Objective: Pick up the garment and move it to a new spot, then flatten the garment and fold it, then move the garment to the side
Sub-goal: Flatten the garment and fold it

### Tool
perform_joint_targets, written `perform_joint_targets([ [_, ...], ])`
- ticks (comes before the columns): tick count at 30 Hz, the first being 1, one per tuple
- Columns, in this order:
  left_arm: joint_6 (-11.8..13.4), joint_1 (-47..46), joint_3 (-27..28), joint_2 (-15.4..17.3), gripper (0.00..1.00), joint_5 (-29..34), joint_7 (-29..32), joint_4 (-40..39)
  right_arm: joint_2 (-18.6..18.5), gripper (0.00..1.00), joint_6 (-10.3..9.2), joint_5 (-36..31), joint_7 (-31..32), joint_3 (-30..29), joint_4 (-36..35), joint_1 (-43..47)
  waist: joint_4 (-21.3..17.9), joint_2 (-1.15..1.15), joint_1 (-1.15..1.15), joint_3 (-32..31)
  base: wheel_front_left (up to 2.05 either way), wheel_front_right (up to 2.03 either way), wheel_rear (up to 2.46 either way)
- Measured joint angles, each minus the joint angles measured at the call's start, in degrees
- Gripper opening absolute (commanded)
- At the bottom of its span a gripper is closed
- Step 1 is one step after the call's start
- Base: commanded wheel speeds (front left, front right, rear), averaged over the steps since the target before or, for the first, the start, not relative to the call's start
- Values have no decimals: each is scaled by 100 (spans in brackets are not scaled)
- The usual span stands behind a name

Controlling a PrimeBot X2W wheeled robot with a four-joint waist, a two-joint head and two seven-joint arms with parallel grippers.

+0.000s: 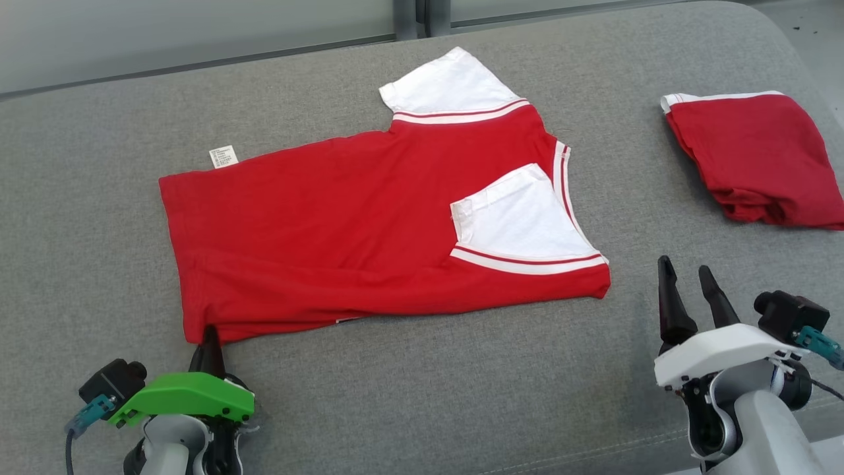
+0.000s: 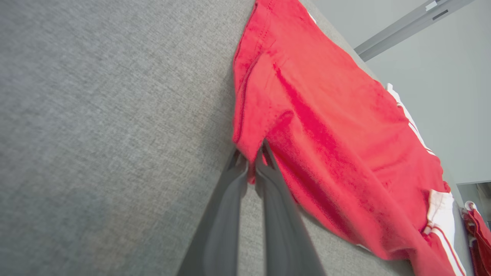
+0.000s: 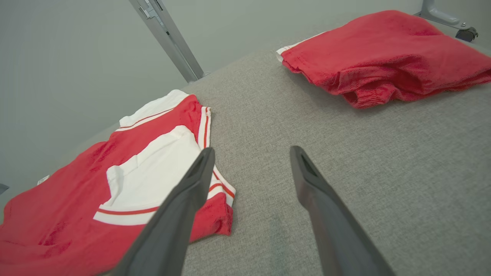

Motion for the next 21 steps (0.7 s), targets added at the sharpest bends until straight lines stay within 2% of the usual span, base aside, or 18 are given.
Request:
perform_joint_targets([
  [5, -7, 180, -129, 69, 0, 170, -1, -221, 5, 100, 0, 86, 191, 53, 324, 139, 132, 0, 0, -15, 0, 0, 0],
  [12, 104, 304, -249, 154, 0, 289, 94, -482, 9, 100, 0, 404, 320, 423, 824, -12, 251, 0, 0, 43, 0, 0, 0],
  [21, 193, 312, -369, 149, 0, 308, 213, -622, 12, 100, 0, 799, 343, 865, 1980, -849, 390, 0, 0, 166, 0, 0, 0],
])
